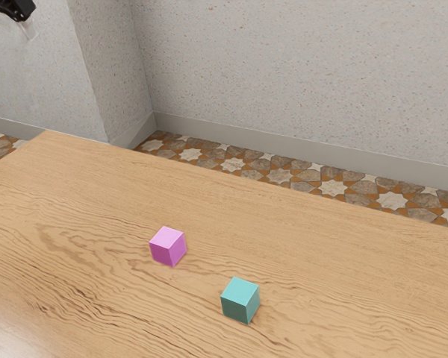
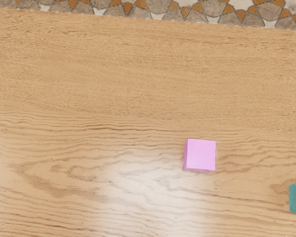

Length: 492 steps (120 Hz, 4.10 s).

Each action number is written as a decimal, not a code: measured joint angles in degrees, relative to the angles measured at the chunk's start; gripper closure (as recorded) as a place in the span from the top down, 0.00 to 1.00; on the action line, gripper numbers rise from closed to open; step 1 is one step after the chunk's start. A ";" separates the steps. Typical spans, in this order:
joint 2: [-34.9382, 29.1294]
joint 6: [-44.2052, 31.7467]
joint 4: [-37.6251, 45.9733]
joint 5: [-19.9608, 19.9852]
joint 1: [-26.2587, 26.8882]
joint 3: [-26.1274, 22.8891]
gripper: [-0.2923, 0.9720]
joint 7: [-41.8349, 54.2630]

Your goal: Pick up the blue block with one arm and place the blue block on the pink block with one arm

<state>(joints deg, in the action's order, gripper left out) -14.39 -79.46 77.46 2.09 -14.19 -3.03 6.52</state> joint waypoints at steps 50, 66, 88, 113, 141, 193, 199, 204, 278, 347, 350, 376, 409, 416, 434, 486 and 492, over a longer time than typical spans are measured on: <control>-5.68 16.90 2.15 1.66 0.38 -8.25 0.77 -1.68; -1.70 18.38 2.99 1.16 0.33 -9.10 0.77 -1.96; -0.64 6.21 21.59 -2.29 0.57 -16.97 0.77 -2.46; 0.94 -8.34 34.46 -3.33 2.98 -21.62 0.77 -4.23; 2.46 -21.99 42.94 -2.29 5.28 -26.05 0.77 -9.77; 10.44 -36.99 48.75 5.29 7.68 -31.39 0.77 -23.63; 10.67 -38.42 49.82 5.43 8.00 -31.83 0.77 -25.14; 11.07 -39.67 50.92 5.50 8.37 -31.99 0.77 -26.33; 25.80 -47.20 46.02 -3.48 7.83 -29.63 0.77 -38.72; 37.02 -47.26 37.46 -9.38 14.17 -23.34 0.67 -45.33; 37.24 -47.25 37.27 -9.44 14.21 -23.30 0.64 -45.51; 38.67 -47.10 35.90 -9.96 14.86 -23.25 0.55 -46.90; 31.87 -42.99 35.78 -13.24 13.47 -23.22 0.49 -47.47; 31.33 -42.18 35.77 -13.54 12.49 -22.90 0.49 -46.93; 30.10 -39.81 34.77 -13.88 10.68 -22.03 0.49 -44.78; 35.54 -30.66 24.85 -13.93 -1.49 -21.70 0.51 -33.27; 36.76 -29.72 23.68 -13.92 -2.49 -21.70 0.51 -31.66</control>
<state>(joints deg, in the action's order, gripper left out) 22.37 -109.17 101.14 -11.83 -16.67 -24.73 -25.14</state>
